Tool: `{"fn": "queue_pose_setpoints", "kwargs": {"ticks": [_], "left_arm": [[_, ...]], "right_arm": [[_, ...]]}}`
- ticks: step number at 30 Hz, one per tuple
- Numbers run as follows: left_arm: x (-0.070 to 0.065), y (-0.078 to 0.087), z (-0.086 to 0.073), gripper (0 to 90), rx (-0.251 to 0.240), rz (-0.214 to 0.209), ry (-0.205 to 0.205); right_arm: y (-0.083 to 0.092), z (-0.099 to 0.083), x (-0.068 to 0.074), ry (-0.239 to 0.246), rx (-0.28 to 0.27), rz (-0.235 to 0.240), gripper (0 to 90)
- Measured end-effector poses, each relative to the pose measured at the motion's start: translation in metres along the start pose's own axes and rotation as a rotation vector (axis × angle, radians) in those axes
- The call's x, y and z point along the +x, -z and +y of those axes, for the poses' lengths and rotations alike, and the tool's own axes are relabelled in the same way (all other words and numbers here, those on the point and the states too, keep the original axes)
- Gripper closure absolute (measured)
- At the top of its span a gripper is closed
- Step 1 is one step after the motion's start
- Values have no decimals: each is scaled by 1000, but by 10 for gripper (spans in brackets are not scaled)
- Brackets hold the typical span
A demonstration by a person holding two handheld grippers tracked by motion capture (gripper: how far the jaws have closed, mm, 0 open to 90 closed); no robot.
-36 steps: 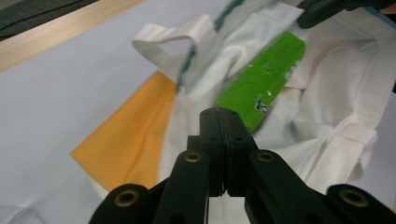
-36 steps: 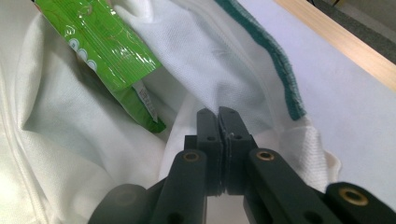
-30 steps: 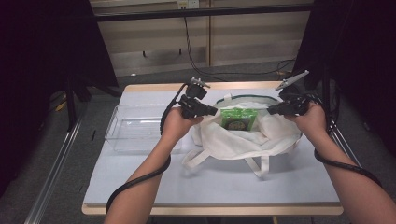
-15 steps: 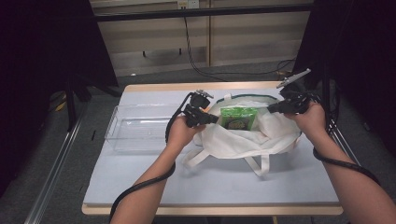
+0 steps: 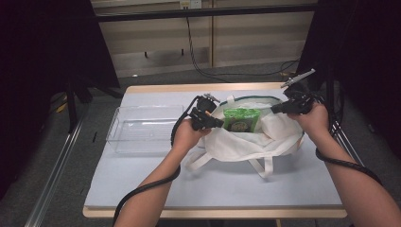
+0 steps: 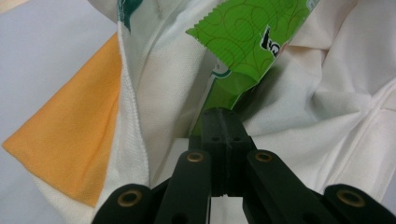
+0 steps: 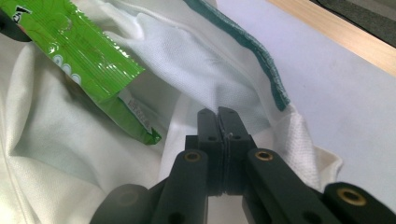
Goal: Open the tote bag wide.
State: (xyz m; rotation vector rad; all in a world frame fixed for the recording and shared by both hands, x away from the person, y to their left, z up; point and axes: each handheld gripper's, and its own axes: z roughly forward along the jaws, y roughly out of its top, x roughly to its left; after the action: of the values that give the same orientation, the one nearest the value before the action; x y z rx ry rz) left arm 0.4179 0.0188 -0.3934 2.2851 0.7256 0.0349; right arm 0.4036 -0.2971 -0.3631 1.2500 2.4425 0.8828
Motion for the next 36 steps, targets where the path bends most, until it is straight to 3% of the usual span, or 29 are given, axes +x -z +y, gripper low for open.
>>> {"fn": "queue_pose_setpoints", "kwargs": {"ticks": [2,7,8,12,36], "left_arm": [[1,0,-1,900,19,-6,-20],[1,-3,-3,900,30,-5,-17],[0,-4,-4,900,23,0,0],[4,-6,-6,900,43,-4,-12],[5,-11,-10,900,56,-7,-4]], "right_arm": [[-1,0,-1,-1,-2,-2,885],[-3,0,-4,-7,-2,-2,886],[-4,0,-4,-16,-2,-4,885],[-8,-2,-7,-26,-7,-1,885],[-27,-17,-16,-58,-14,1,882]]}}
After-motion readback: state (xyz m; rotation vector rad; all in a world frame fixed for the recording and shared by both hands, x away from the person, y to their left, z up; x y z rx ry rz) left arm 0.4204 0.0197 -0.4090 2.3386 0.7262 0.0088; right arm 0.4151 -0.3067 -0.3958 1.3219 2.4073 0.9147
